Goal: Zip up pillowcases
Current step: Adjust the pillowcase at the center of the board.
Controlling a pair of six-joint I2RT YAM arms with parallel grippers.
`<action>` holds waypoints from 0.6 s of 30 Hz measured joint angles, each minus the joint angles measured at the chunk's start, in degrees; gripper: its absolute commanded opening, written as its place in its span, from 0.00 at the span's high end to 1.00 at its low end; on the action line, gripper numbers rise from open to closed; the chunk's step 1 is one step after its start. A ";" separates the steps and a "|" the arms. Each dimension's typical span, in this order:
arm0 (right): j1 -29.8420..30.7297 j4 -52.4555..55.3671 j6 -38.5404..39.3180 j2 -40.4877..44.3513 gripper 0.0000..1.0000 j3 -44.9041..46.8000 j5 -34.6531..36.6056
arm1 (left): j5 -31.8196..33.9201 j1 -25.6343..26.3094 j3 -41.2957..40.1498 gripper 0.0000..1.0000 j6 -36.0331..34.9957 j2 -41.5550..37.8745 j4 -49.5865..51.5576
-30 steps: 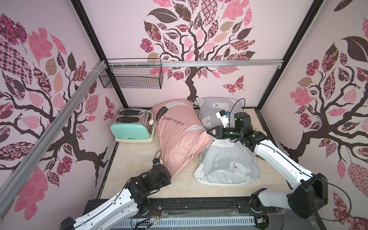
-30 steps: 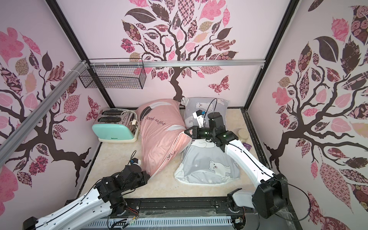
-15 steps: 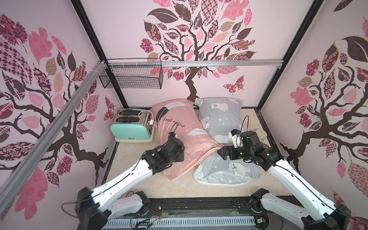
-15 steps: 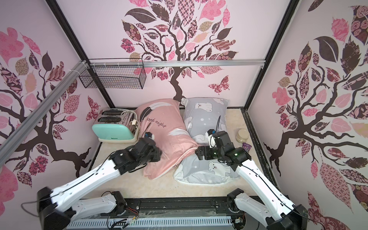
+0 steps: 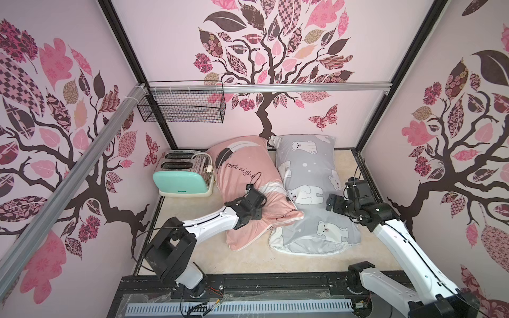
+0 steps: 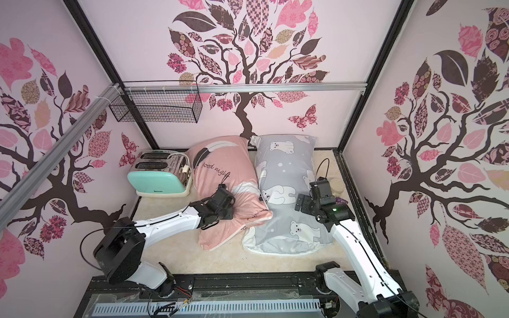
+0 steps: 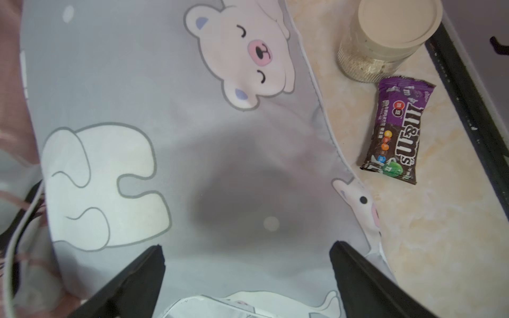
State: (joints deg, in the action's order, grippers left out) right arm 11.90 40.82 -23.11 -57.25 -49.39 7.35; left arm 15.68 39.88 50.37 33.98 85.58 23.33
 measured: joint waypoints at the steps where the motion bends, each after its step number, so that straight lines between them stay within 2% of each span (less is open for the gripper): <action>1: 0.02 -0.37 -0.02 -0.98 0.00 0.44 0.04 | 0.13 -1.01 -0.44 0.66 -0.22 -1.09 0.55; 3: 0.00 -0.96 0.00 -3.10 0.00 1.57 0.83 | 0.37 -2.95 -0.90 0.65 -0.87 -3.67 2.21; 5: 0.00 -1.68 -0.02 -3.85 0.01 2.82 1.18 | 0.70 -3.58 -0.13 0.61 -1.14 -5.84 5.31; 8: 0.00 -2.82 0.00 -4.04 0.00 4.11 0.85 | 2.93 -1.36 3.91 0.51 -1.60 -8.87 11.72; 10: 0.00 -3.98 0.02 -5.22 0.01 4.68 -0.74 | 4.15 1.70 8.28 0.49 -2.21 -10.75 15.02; 12: -0.17 -5.88 -0.17 -7.15 0.03 5.35 -4.57 | 3.43 4.59 12.81 0.50 -2.51 -11.34 15.69; 14: -0.44 -8.96 -1.11 -9.14 0.05 6.25 -11.43 | 1.16 7.50 16.41 0.51 -2.49 -9.92 13.33; 18: 0.13 -13.25 -2.71 -11.02 0.08 6.75 -24.94 | -6.34 10.91 19.61 0.54 -2.01 -0.11 5.25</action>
State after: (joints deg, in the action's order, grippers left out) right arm 12.03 27.57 -25.82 -68.27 -42.63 -17.58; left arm 9.34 50.78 69.97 31.97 85.47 28.58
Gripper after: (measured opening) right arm 0.930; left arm 0.476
